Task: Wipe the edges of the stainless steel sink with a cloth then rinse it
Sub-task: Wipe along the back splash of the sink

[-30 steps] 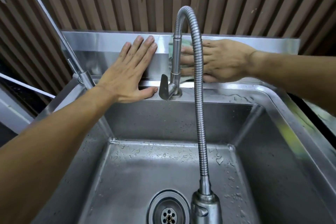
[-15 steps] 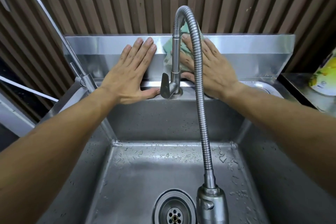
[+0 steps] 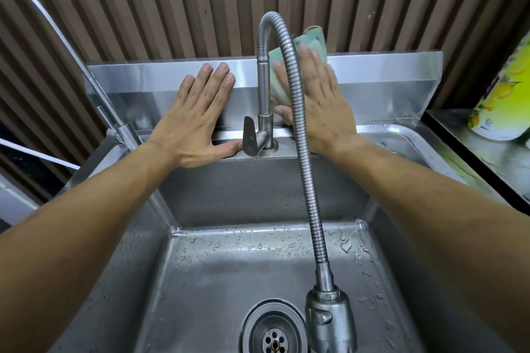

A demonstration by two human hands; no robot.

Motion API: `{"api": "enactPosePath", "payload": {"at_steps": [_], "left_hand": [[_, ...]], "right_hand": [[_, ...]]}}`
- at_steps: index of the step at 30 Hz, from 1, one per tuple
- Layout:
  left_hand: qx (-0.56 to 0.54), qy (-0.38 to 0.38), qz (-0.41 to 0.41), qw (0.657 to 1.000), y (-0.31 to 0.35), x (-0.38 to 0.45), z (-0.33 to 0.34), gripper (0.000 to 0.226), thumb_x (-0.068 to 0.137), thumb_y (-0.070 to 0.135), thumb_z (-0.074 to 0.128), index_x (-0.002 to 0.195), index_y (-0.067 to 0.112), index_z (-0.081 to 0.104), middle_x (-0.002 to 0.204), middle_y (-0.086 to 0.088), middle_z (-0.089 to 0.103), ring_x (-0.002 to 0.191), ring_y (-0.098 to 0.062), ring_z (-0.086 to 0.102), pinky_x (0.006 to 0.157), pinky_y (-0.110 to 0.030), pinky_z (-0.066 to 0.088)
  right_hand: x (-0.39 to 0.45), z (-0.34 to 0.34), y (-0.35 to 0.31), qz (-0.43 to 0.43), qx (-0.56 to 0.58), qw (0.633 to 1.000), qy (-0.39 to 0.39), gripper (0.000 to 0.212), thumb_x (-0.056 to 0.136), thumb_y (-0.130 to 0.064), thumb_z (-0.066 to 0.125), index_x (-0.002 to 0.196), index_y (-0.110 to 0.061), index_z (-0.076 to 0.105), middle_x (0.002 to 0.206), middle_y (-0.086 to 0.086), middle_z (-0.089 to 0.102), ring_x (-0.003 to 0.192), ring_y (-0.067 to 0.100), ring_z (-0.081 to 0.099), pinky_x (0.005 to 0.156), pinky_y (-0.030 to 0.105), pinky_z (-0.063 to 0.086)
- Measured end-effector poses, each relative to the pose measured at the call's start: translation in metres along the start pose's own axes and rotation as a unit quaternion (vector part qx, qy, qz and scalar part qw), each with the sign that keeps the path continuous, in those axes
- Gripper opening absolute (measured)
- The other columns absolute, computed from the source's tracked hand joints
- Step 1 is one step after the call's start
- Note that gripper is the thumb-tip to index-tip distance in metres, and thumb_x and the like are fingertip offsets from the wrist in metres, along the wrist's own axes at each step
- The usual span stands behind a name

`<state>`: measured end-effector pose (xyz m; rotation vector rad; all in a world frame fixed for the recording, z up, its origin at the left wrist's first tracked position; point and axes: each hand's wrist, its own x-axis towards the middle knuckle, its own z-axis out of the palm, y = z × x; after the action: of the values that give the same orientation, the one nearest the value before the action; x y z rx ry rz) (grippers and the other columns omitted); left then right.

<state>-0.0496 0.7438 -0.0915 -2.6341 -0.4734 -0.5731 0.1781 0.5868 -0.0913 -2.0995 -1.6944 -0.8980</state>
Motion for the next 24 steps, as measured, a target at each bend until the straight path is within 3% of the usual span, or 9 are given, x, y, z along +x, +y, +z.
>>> {"api": "enactPosePath", "payload": {"at_steps": [3, 6, 8, 10, 15, 18, 20, 22, 24], "left_hand": [[0.003, 0.0, -0.002, 1.0, 0.0, -0.001, 0.001, 0.107, 0.09, 0.076, 0.027, 0.165, 0.008, -0.01, 0.173, -0.011, -0.016, 0.16, -0.029, -0.016, 0.13, -0.048, -0.009], [0.001, 0.003, -0.001, 1.0, 0.001, -0.001, 0.001, 0.107, 0.091, 0.076, 0.028, 0.165, 0.008, -0.009, 0.173, -0.011, -0.015, 0.16, -0.029, -0.015, 0.13, -0.049, -0.007], [-0.002, 0.007, 0.003, 1.0, 0.001, -0.001, 0.002, 0.107, 0.091, 0.075, 0.03, 0.165, 0.008, -0.009, 0.173, -0.012, -0.015, 0.16, -0.03, -0.014, 0.13, -0.05, -0.006], [-0.01, 0.013, 0.005, 1.0, 0.001, -0.001, 0.003, 0.106, 0.092, 0.072, 0.034, 0.165, 0.007, -0.008, 0.173, -0.012, -0.014, 0.16, -0.031, -0.014, 0.13, -0.051, -0.005], [-0.032, 0.024, 0.008, 0.999, 0.0, 0.0, 0.004, 0.103, 0.093, 0.059, 0.044, 0.165, 0.006, -0.006, 0.174, -0.014, -0.011, 0.16, -0.033, -0.012, 0.13, -0.052, -0.004], [-0.049, 0.027, 0.007, 0.998, -0.001, -0.001, 0.004, 0.1, 0.093, 0.055, 0.045, 0.165, 0.007, -0.004, 0.174, -0.012, -0.011, 0.16, -0.033, -0.011, 0.13, -0.052, -0.005], [-0.062, 0.021, 0.003, 0.998, 0.0, -0.002, 0.001, 0.098, 0.093, 0.051, 0.047, 0.165, 0.007, -0.003, 0.174, -0.011, -0.011, 0.16, -0.033, -0.01, 0.13, -0.052, -0.005], [-0.07, 0.02, 0.0, 0.997, -0.001, -0.003, 0.0, 0.094, 0.095, 0.045, 0.048, 0.166, 0.008, -0.001, 0.174, -0.011, -0.009, 0.16, -0.032, -0.009, 0.13, -0.051, -0.005], [-0.074, 0.024, -0.016, 0.997, -0.003, -0.006, -0.001, 0.087, 0.097, 0.037, 0.046, 0.166, 0.011, 0.0, 0.174, -0.012, -0.007, 0.16, -0.033, -0.009, 0.13, -0.048, -0.008]], "right_hand": [[0.006, -0.001, 0.002, 0.046, 0.055, 0.997, 0.005, 0.076, 0.108, -0.048, 0.044, 0.164, -0.021, 0.0, 0.172, 0.018, -0.002, 0.159, 0.036, -0.002, 0.13, 0.048, 0.004], [0.01, -0.018, 0.006, 0.049, 0.118, 0.991, 0.027, 0.053, 0.111, -0.041, 0.04, 0.159, -0.021, 0.031, 0.169, 0.01, 0.024, 0.157, 0.031, 0.02, 0.127, 0.046, 0.02], [0.01, -0.042, 0.009, 0.108, 0.212, 0.969, 0.069, 0.037, 0.111, -0.035, 0.04, 0.145, -0.025, 0.047, 0.147, -0.003, 0.052, 0.132, 0.02, 0.049, 0.109, 0.046, 0.046], [0.004, -0.066, -0.003, 0.14, 0.285, 0.945, 0.08, 0.029, 0.109, -0.034, 0.043, 0.136, -0.029, 0.053, 0.124, -0.011, 0.061, 0.108, 0.013, 0.057, 0.09, 0.042, 0.052], [-0.048, -0.056, -0.06, 0.092, 0.401, 0.904, -0.119, 0.031, 0.108, -0.032, 0.043, 0.138, -0.039, 0.041, 0.13, -0.009, 0.054, 0.123, 0.021, 0.055, 0.101, 0.049, 0.053], [-0.053, -0.05, -0.066, 0.127, 0.37, 0.909, -0.146, 0.017, 0.104, -0.023, 0.044, 0.116, -0.034, 0.048, 0.114, -0.014, 0.057, 0.104, 0.016, 0.058, 0.089, 0.048, 0.057], [-0.046, -0.06, -0.063, 0.141, 0.349, 0.908, -0.185, 0.016, 0.102, -0.023, 0.042, 0.116, -0.027, 0.05, 0.112, -0.006, 0.06, 0.1, 0.019, 0.06, 0.086, 0.048, 0.058], [-0.045, -0.069, -0.055, 0.13, 0.258, 0.923, -0.255, 0.032, 0.104, -0.02, 0.042, 0.135, -0.019, 0.048, 0.13, 0.01, 0.059, 0.117, 0.03, 0.058, 0.098, 0.048, 0.055], [-0.051, -0.072, -0.044, 0.122, 0.144, 0.933, -0.306, 0.045, 0.105, -0.017, 0.041, 0.15, -0.012, 0.037, 0.151, 0.017, 0.049, 0.141, 0.033, 0.044, 0.116, 0.046, 0.039]]}}
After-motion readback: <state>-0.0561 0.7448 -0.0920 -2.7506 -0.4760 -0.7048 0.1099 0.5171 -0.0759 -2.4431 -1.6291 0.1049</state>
